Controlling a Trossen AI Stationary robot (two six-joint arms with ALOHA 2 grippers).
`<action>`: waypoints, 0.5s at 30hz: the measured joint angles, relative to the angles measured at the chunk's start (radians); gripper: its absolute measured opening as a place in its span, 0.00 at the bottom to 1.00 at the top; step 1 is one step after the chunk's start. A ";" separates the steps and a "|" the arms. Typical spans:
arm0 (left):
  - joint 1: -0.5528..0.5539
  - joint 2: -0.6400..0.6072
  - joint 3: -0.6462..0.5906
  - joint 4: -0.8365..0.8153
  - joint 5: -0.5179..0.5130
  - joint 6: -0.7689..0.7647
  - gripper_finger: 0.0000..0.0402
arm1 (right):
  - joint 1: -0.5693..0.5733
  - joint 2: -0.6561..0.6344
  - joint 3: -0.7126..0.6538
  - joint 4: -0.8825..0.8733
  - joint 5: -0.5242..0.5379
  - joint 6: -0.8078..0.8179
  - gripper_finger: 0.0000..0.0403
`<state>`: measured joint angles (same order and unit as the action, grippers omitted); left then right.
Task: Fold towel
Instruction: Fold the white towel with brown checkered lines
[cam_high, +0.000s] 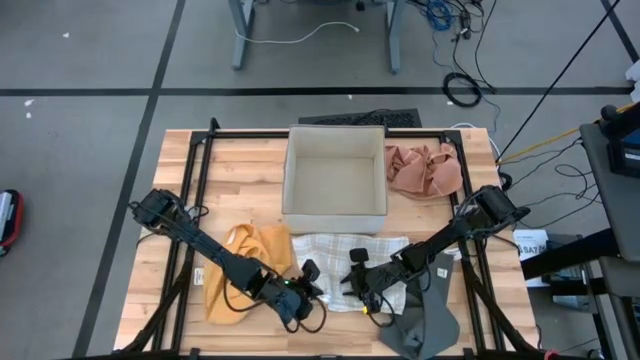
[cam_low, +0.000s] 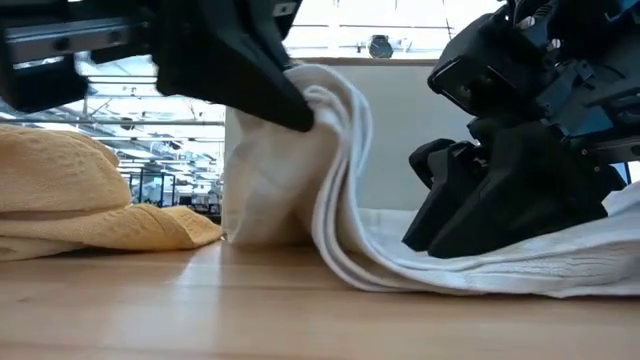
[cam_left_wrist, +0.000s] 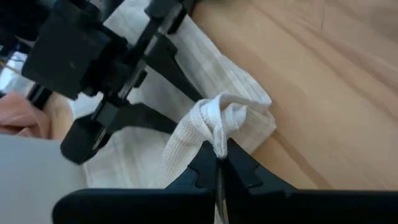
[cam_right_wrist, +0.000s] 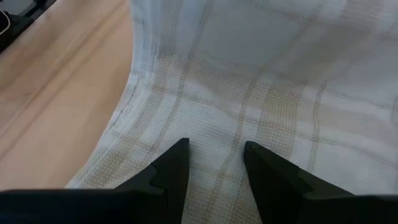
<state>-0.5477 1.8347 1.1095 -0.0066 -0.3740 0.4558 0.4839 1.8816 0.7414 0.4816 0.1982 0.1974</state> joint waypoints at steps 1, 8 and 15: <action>0.008 0.000 0.000 0.009 0.017 0.006 0.01 | 0.000 0.000 0.000 0.003 -0.006 0.000 0.36; 0.050 0.009 0.001 0.068 0.116 0.052 0.01 | -0.001 0.001 0.000 0.023 -0.016 -0.002 0.36; 0.078 0.097 0.001 0.154 0.183 0.066 0.05 | -0.001 0.001 0.000 0.023 -0.020 -0.002 0.36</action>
<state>-0.4694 1.9321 1.1107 0.1472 -0.1913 0.5214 0.4826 1.8824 0.7414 0.5041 0.1783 0.1951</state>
